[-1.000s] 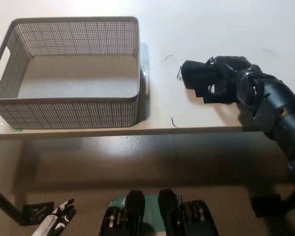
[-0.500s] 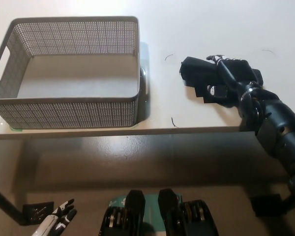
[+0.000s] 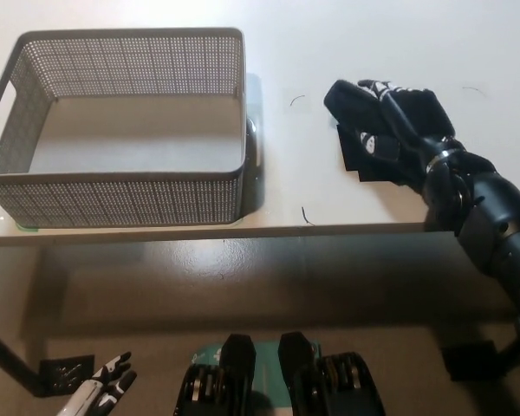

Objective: Use the right hand to pick up the pencil case on the right hand side and put it into a grey container on the left side

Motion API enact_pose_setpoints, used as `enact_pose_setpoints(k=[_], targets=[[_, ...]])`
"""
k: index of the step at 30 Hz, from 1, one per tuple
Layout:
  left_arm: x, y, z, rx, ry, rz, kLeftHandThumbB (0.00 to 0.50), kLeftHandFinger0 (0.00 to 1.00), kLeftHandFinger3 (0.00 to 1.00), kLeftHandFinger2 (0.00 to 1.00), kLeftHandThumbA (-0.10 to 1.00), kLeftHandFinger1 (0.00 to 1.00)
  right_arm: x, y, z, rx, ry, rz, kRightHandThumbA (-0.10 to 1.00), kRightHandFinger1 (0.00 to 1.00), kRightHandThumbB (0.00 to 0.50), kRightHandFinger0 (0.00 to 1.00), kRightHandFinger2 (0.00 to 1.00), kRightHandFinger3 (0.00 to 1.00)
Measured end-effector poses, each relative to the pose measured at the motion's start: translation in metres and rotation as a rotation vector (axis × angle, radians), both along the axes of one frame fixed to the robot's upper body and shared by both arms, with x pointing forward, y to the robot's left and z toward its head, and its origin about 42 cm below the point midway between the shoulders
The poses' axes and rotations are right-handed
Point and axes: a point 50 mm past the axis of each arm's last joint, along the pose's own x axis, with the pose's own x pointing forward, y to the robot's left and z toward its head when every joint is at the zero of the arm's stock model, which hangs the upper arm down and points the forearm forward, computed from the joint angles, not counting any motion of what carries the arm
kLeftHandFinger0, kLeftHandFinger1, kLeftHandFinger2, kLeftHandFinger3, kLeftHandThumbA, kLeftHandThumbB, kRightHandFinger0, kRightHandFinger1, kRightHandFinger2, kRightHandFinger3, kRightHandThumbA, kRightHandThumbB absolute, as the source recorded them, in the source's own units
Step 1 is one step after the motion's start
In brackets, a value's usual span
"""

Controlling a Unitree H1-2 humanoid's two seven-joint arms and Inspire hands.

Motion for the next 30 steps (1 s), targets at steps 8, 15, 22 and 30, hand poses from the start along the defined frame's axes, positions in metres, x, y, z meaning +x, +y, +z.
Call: enact_pose_setpoints(k=[8, 15, 22, 30], targets=[[-0.001, 0.0, -0.001, 0.003, 0.002, 0.0, 0.347, 1.0, 1.0, 1.0, 1.0, 1.0, 0.006, 0.032, 0.051, 0.029, -0.132, 0.115, -0.1, 0.12, 0.263, 0.0, 0.38, 0.4], [-0.001, 0.0, 0.0, 0.004, 0.002, 0.001, 0.353, 1.0, 1.0, 1.0, 1.0, 1.0, 0.006, 0.058, 0.118, 0.075, -0.266, 0.211, -0.1, 0.47, 0.137, 0.0, 0.82, 0.9], [-0.001, 0.0, 0.0, 0.006, 0.004, 0.001, 0.338, 1.0, 1.0, 1.0, 1.0, 1.0, -0.001, 0.071, 0.142, 0.101, -0.317, 0.265, -0.1, 0.41, 0.155, 0.0, 0.76, 0.95], [-0.001, 0.0, 0.0, 0.017, 0.007, -0.004, 0.344, 1.0, 1.0, 1.0, 1.0, 1.0, -0.018, 0.113, 0.17, 0.133, -0.365, 0.348, -0.1, 0.47, 0.17, 0.0, 0.84, 0.97]])
